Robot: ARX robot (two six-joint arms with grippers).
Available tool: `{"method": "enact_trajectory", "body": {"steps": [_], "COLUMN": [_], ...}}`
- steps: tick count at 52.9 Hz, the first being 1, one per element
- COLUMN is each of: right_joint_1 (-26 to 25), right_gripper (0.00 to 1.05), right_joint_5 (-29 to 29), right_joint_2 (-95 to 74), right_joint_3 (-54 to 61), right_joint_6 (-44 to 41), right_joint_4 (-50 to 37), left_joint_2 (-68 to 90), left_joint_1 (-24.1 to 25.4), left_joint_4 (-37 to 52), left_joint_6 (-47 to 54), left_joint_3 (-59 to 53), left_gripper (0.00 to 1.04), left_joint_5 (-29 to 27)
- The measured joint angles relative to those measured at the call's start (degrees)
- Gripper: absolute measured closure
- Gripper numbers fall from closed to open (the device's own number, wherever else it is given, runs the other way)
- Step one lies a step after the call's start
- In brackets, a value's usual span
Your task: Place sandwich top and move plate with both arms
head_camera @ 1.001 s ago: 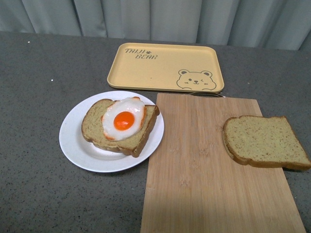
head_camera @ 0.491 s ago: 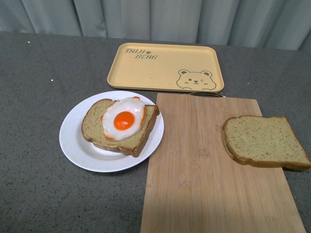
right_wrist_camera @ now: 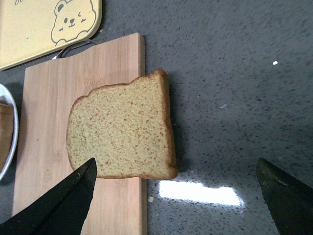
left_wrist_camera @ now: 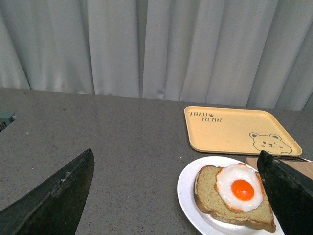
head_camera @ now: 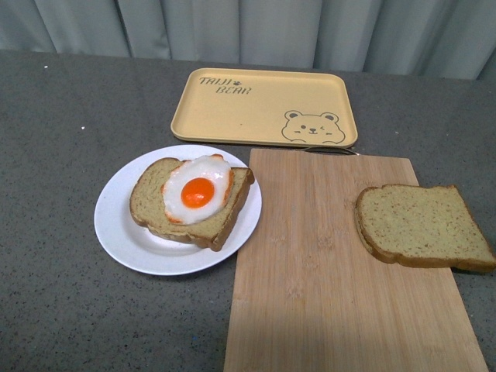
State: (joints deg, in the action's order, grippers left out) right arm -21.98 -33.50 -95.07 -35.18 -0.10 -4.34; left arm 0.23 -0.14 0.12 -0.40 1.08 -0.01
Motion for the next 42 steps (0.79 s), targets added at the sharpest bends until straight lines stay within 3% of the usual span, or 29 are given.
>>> {"method": "enact_trajectory", "body": {"steps": [19, 37, 42], "right_joint_1": [2.2, 5.7, 6.1], "right_gripper": [0.09, 0.09, 0.25], "right_joint_5": [-7.6, -9.2, -8.9], "right_joint_2": [-17.9, -25.3, -26.3], "right_joint_3": [-7.7, -11.2, -11.8], "right_joint_6": [4.9, 9.1, 10.3], "right_joint_4": [1.0, -1.2, -1.8], "left_joint_2": [0.0, 0.0, 0.0], "left_joint_1": [0.0, 0.0, 0.0], "left_joint_4": [0.0, 0.0, 0.0], "left_joint_6": [0.0, 0.0, 0.0], "left_joint_3": [0.0, 0.0, 0.0], "left_gripper": [0.07, 0.07, 0.07], "left_joint_5": [0.0, 0.0, 0.0]}}
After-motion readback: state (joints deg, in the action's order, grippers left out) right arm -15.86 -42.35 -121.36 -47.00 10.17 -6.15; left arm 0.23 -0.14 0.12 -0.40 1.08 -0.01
